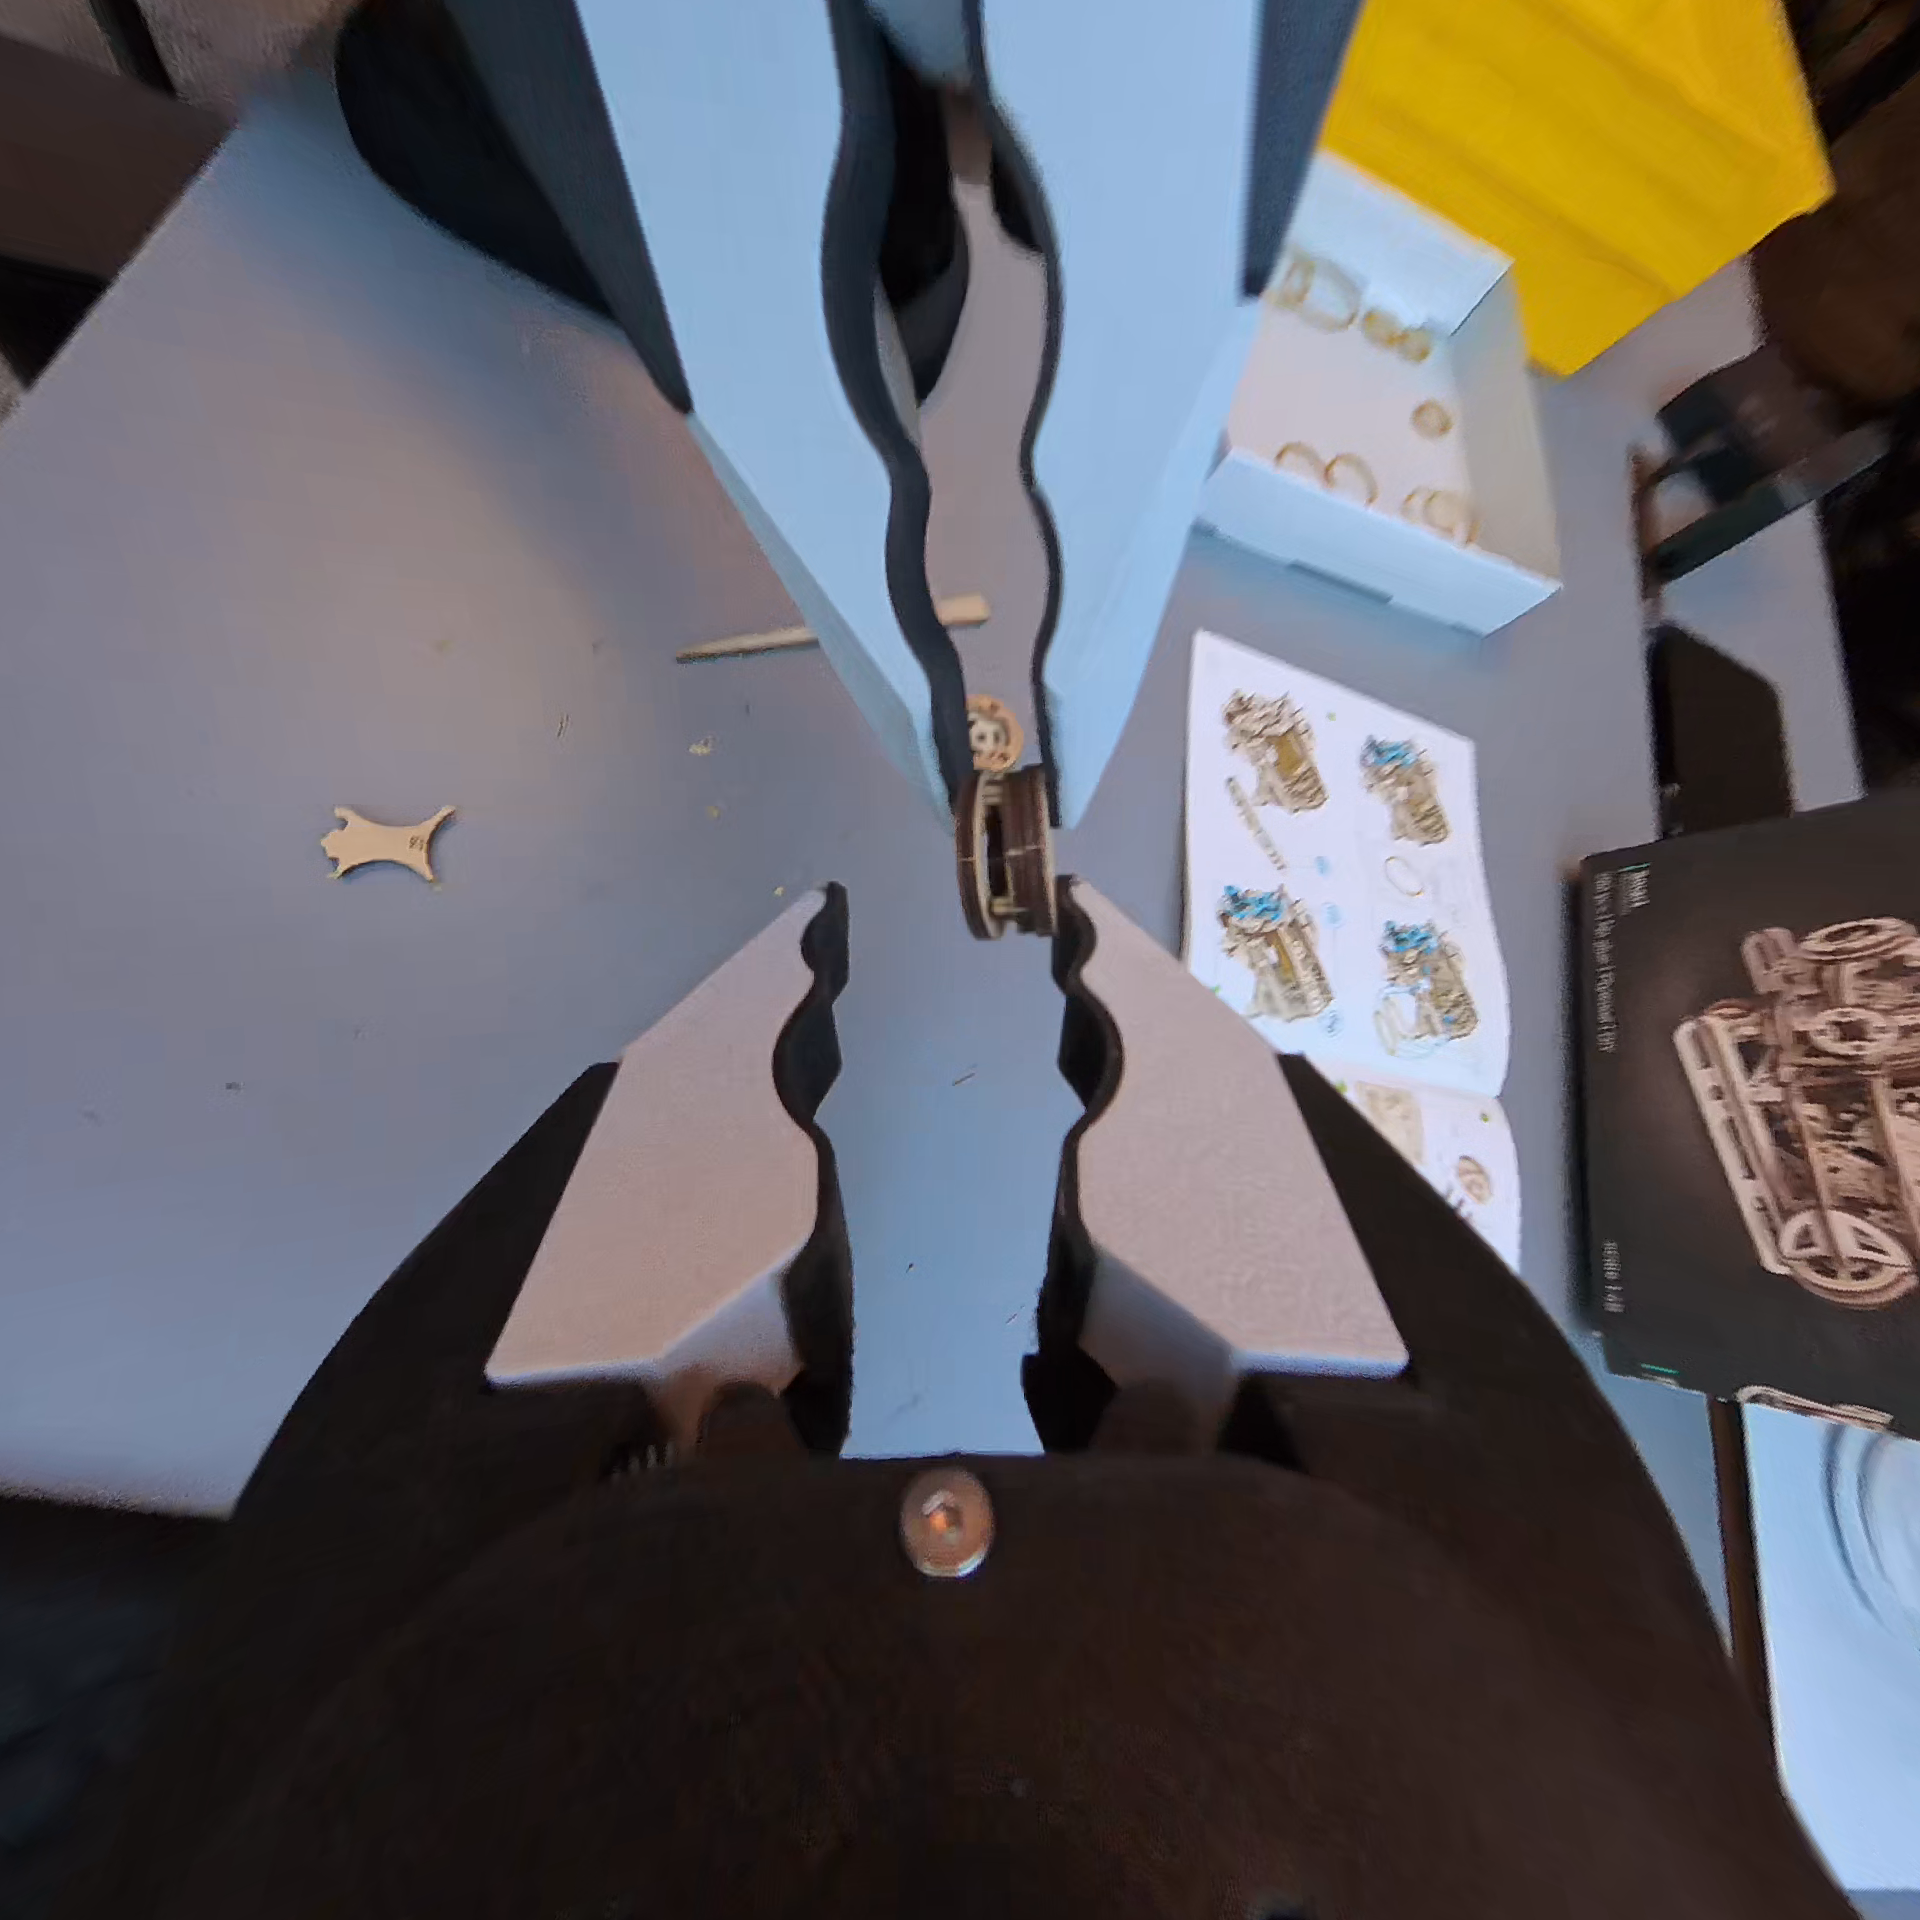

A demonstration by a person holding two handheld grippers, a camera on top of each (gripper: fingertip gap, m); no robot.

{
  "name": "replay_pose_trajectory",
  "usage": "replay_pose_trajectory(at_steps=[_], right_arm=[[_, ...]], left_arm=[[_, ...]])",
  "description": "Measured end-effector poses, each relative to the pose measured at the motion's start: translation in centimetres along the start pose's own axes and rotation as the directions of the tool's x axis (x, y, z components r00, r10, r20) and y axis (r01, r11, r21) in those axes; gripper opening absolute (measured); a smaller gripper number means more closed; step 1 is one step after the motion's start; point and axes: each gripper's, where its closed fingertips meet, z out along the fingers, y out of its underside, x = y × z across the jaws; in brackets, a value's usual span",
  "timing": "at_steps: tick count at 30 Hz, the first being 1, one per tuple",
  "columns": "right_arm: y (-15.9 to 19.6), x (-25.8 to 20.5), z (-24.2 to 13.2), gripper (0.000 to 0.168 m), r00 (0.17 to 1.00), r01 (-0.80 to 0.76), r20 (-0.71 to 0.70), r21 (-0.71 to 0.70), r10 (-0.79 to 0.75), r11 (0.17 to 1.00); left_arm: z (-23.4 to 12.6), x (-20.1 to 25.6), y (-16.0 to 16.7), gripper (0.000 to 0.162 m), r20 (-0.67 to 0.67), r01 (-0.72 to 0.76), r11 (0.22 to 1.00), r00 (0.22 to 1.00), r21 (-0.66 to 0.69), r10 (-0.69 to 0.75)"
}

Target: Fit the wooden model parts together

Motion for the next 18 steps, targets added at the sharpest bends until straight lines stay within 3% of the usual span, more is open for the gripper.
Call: replay_pose_trajectory(at_steps=[3,5,7,15,18], right_arm=[[-1.0,0.9,-1.2,0.024,0.994,0.065,-0.092,0.087,-0.057,0.994],[-1.3,1.1,-1.5,0.024,0.987,0.109,-0.131,0.089,-0.097,0.990],[-1.2,1.2,-1.4,0.012,0.979,0.141,-0.155,0.074,-0.129,0.987],[0.7,1.7,0.6,0.011,0.944,0.219,-0.250,-0.008,-0.214,0.976],[2.4,2.6,1.5,0.011,0.931,0.198,-0.302,-0.060,-0.207,0.978]], left_arm=[[0.0,-0.1,0.5,0.009,0.033,-0.028,1.000,0.999,0.015,0.027],[0.1,-0.1,0.9,0.009,0.046,-0.047,0.999,0.998,0.010,0.046],[0.2,0.1,1.3,0.009,0.040,-0.053,0.999,0.998,0.008,0.053],[2.0,0.3,3.5,0.010,0.061,-0.078,0.994,0.995,0.077,0.074],[3.1,0.8,5.6,0.029,0.028,-0.017,0.999,0.999,0.049,0.016]])
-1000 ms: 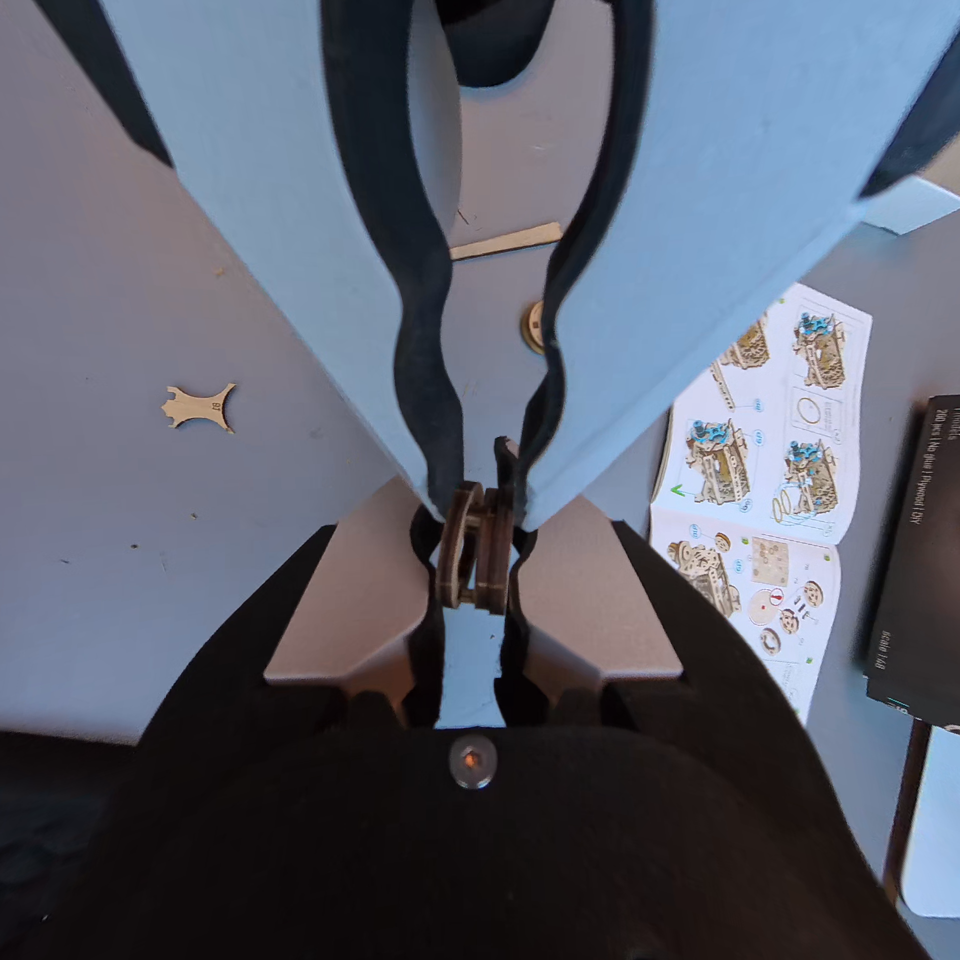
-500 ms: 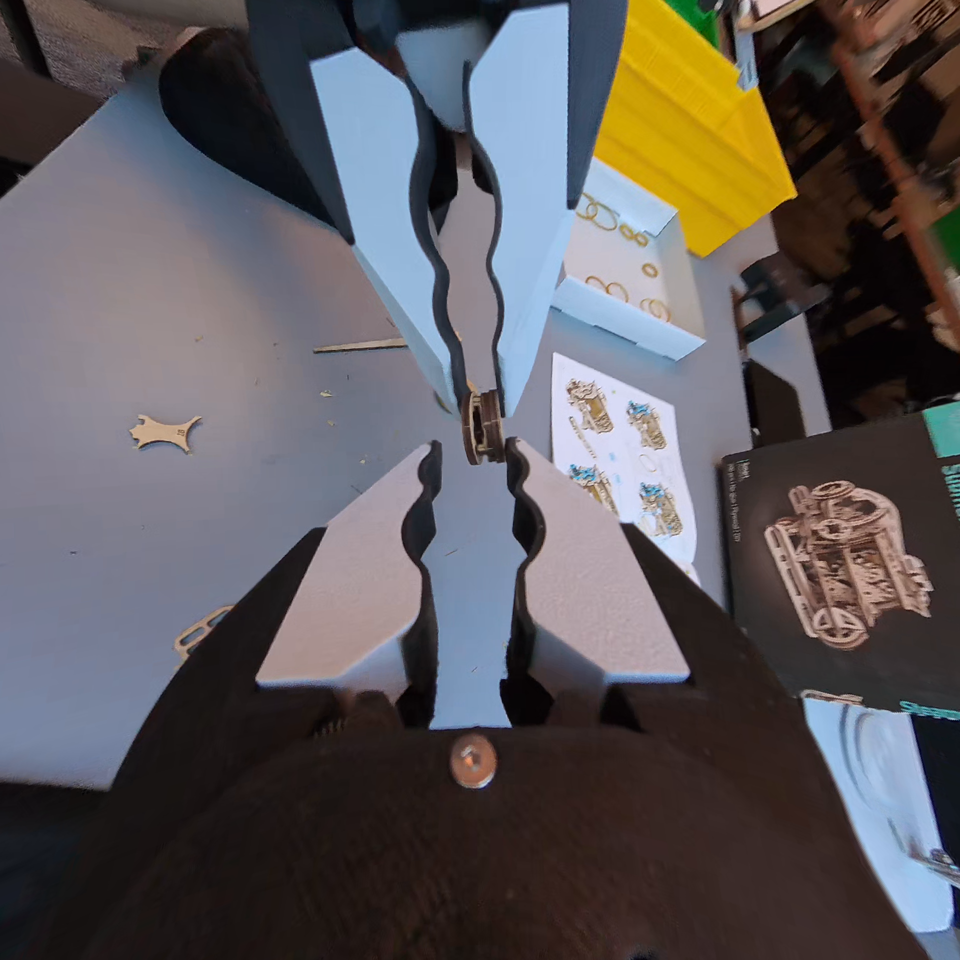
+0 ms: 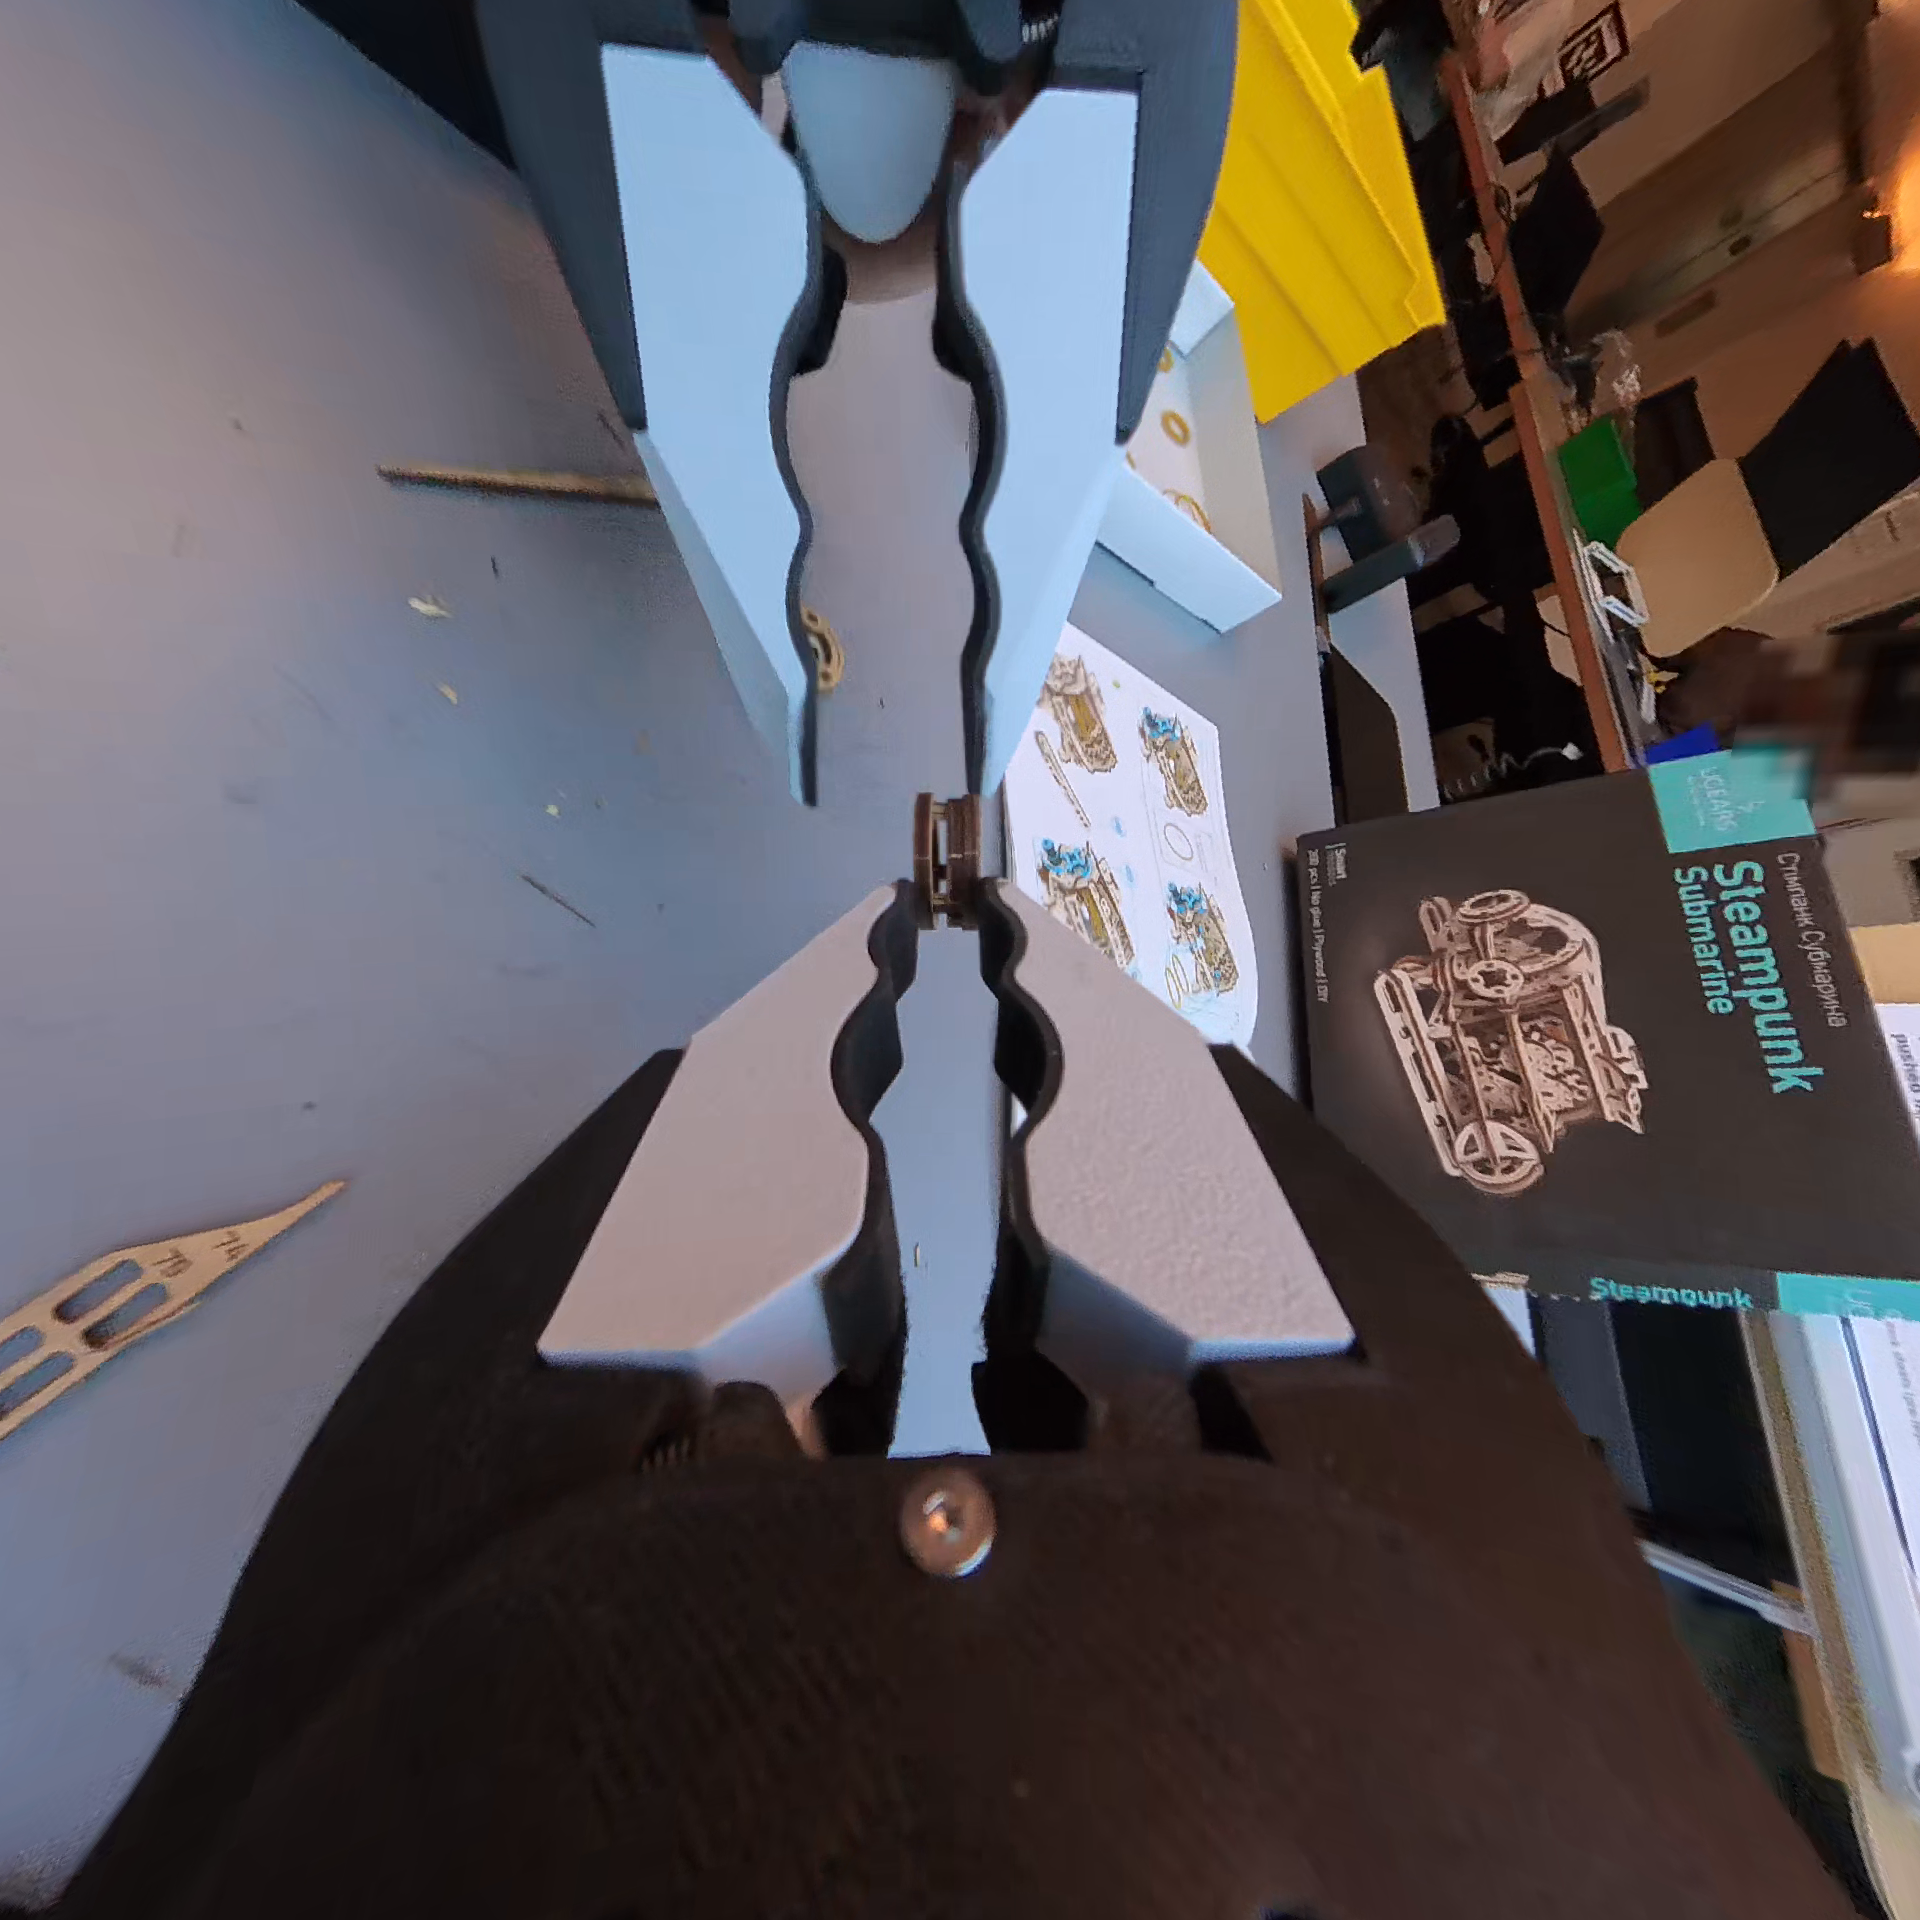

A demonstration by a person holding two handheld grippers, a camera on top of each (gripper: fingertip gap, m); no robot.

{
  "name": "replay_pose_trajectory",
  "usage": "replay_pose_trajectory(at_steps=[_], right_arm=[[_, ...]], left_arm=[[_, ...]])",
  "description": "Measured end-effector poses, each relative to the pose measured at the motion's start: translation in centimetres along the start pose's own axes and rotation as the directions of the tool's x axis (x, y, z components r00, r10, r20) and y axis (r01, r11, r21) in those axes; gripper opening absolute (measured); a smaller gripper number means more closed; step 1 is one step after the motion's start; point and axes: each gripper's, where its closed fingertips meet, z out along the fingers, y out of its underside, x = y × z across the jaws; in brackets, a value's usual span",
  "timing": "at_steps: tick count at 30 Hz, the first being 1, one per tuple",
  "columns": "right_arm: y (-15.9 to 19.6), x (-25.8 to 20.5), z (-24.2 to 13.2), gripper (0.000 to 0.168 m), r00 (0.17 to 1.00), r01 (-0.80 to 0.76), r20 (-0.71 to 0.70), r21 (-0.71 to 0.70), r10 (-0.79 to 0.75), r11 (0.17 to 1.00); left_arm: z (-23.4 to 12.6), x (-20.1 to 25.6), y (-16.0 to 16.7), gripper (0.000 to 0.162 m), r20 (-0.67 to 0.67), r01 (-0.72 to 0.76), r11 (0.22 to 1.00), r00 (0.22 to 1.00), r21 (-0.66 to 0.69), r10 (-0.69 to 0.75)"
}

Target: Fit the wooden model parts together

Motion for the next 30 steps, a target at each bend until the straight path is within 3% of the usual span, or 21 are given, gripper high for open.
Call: replay_pose_trajectory(at_steps=[2,8,13,21,23,25,26,28,29,30], right_arm=[[1.6,0.0,0.9,0.011,0.998,0.048,-0.037,-0.087,-0.051,0.995],[3.5,-2.0,3.1,0.011,0.963,0.263,0.020,-0.264,-0.268,0.928],[4.0,-2.6,3.2,0.014,0.945,0.326,0.074,-0.331,-0.320,0.886],[3.1,-3.3,2.2,0.025,0.954,0.299,0.117,-0.335,-0.275,0.894],[2.7,-3.4,1.6,0.022,0.976,0.208,0.131,-0.303,-0.175,0.930],[1.5,-2.3,0.9,0.000,0.995,0.001,0.098,-0.195,0.018,0.981],[0.4,-1.3,0.4,0.000,0.985,-0.140,0.085,-0.087,0.147,0.986],[-2.2,-0.2,-1.1,0.002,0.895,-0.426,0.219,0.161,0.389,0.890],[-3.1,-0.2,-1.6,0.015,0.825,-0.541,0.338,0.237,0.453,0.807],[-2.6,-0.2,-1.2,0.011,0.735,-0.651,0.412,0.207,0.539,0.730]], left_arm=[[0.1,0.1,1.3,0.036,-0.032,0.078,0.997,0.996,-0.020,-0.079],[-0.5,-1.3,3.0,0.031,-0.004,0.168,0.985,0.986,-0.029,-0.168],[-0.6,-1.5,3.6,0.029,0.010,0.172,0.984,0.985,-0.038,-0.172],[-0.8,-1.8,4.3,0.029,0.019,0.195,0.979,0.981,-0.055,-0.194],[-0.9,-1.9,4.4,0.029,0.019,0.206,0.977,0.978,-0.051,-0.205],[-1.1,-2.0,4.3,0.029,0.020,0.224,0.974,0.975,-0.037,-0.223],[-1.2,-2.0,4.2,0.029,0.018,0.238,0.971,0.971,-0.020,-0.238],[-1.4,-2.2,3.8,0.028,0.011,0.280,0.960,0.960,0.023,-0.280],[-1.5,-2.4,3.6,0.026,0.010,0.303,0.951,0.953,0.054,-0.304],[-1.8,-2.7,3.3,0.021,0.008,0.327,0.941,0.944,0.089,-0.329]])
